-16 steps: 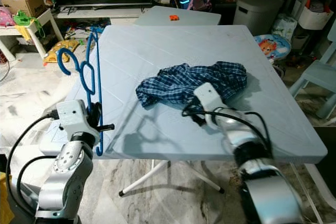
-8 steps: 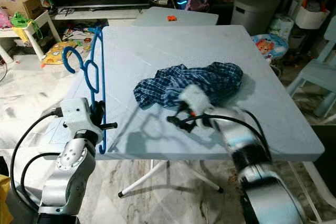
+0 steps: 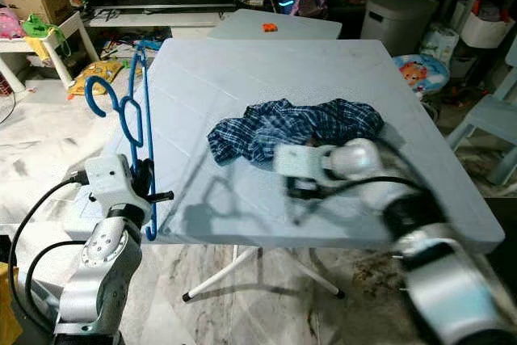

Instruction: Hang hanger

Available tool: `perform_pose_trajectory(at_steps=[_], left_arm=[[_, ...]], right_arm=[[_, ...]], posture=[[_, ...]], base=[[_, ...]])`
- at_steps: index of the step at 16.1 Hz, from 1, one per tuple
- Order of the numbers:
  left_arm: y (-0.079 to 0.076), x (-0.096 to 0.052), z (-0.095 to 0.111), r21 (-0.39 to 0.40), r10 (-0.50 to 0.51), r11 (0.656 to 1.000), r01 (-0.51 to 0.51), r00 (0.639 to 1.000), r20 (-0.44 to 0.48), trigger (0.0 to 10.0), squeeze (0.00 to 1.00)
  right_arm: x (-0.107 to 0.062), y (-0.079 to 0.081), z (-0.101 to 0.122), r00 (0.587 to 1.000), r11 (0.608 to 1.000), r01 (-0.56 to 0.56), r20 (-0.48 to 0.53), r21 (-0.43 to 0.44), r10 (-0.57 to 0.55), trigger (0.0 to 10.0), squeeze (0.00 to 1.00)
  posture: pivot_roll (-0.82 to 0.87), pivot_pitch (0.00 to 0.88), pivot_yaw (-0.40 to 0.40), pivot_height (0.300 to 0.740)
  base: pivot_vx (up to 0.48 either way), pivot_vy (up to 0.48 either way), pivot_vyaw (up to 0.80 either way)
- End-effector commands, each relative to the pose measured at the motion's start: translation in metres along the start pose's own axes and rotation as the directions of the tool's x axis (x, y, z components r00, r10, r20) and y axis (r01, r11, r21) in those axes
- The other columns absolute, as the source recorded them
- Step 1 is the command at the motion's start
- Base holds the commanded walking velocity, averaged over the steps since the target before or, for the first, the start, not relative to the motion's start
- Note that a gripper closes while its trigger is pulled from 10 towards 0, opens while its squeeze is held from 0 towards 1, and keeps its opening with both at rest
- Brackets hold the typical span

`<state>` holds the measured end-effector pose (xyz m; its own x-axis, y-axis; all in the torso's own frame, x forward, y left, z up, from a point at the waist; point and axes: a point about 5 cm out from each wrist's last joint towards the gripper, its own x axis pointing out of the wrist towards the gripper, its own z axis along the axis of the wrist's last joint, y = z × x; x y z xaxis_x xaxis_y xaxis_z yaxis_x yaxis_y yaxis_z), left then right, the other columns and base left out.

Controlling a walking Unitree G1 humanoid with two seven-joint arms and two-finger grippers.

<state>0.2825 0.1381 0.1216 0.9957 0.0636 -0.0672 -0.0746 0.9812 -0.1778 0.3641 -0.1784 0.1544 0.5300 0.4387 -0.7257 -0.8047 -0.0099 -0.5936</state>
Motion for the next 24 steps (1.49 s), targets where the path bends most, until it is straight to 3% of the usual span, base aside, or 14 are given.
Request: perform_pose_trajectory(at_steps=[1, 2, 3, 6, 10, 12, 16, 17, 21, 24], left_arm=[[-0.004, 0.000, 0.005, -0.005, -0.008, 1.000, 0.008, 1.000, 0.023, 10.0, 0.00], [-0.005, 0.000, 0.005, -0.005, -0.012, 1.000, 0.012, 1.000, 0.022, 10.0, 0.00], [-0.007, 0.001, 0.004, -0.005, -0.021, 1.000, 0.021, 1.000, 0.018, 10.0, 0.00], [-0.007, 0.001, 0.004, -0.005, -0.025, 1.000, 0.025, 1.000, 0.016, 10.0, 0.00], [-0.006, 0.001, 0.004, -0.006, -0.023, 1.000, 0.023, 1.000, 0.013, 10.0, 0.00], [-0.008, 0.001, 0.005, -0.007, -0.025, 1.000, 0.025, 1.000, 0.017, 10.0, 0.00], [-0.007, 0.001, 0.005, -0.005, -0.023, 1.000, 0.023, 1.000, 0.017, 10.0, 0.00], [-0.007, 0.001, 0.006, -0.005, -0.022, 1.000, 0.022, 1.000, 0.019, 10.0, 0.00], [-0.007, 0.000, 0.006, -0.008, -0.019, 1.000, 0.020, 1.000, 0.021, 10.0, 0.00], [-0.007, -0.001, 0.005, -0.009, -0.016, 1.000, 0.016, 1.000, 0.018, 10.0, 0.00]], right_arm=[[-0.008, -0.005, -0.006, 0.999, 0.999, -0.001, -0.039, -0.042, -0.001, 10.0, 0.00], [-0.012, -0.006, -0.011, 0.998, 0.999, 0.002, -0.056, -0.037, -0.004, 10.0, 0.00], [-0.028, -0.008, -0.024, 0.997, 1.000, -0.001, -0.082, -0.005, 0.001, 10.0, 0.00], [-0.046, -0.005, -0.035, 0.997, 0.995, -0.060, -0.035, 0.085, 0.063, 10.0, 0.00], [-0.060, -0.012, -0.010, 0.952, 0.958, -0.167, 0.290, 0.231, 0.096, 10.0, 0.00], [-0.042, 0.000, 0.009, 0.885, 0.922, -0.275, 0.446, 0.274, 0.131, 10.0, 0.00], [-0.010, 0.027, 0.033, 0.800, 0.851, -0.434, 0.562, 0.297, 0.212, 10.0, 0.00], [0.004, 0.039, 0.040, 0.790, 0.825, -0.474, 0.563, 0.309, 0.243, 10.0, 0.00], [0.032, 0.046, 0.049, 0.847, 0.823, -0.409, 0.499, 0.395, 0.182, 10.0, 0.00], [0.052, 0.031, 0.058, 0.926, 0.817, -0.252, 0.374, 0.518, 0.049, 10.0, 0.00]], posture=[[-0.10, 0.000, 0.022, 0.740], [-0.10, 0.000, 0.024, 0.740], [-0.11, 0.000, 0.030, 0.740], [-0.11, 0.000, 0.032, 0.740], [-0.10, 0.000, 0.032, 0.740], [-0.10, 0.000, 0.032, 0.740], [-0.09, 0.000, 0.032, 0.740], [-0.09, 0.000, 0.029, 0.740], [-0.08, 0.000, 0.022, 0.740], [-0.08, 0.001, 0.018, 0.740]], base=[[0.000, 0.000, 0.00], [0.000, 0.000, 0.00], [0.000, 0.000, 0.00], [0.000, 0.000, 0.00], [0.000, 0.000, 0.00], [0.000, 0.000, 0.00], [0.000, 0.000, 0.00], [0.000, 0.000, 0.00], [0.000, 0.000, 0.00], [0.000, 0.000, 0.00]])
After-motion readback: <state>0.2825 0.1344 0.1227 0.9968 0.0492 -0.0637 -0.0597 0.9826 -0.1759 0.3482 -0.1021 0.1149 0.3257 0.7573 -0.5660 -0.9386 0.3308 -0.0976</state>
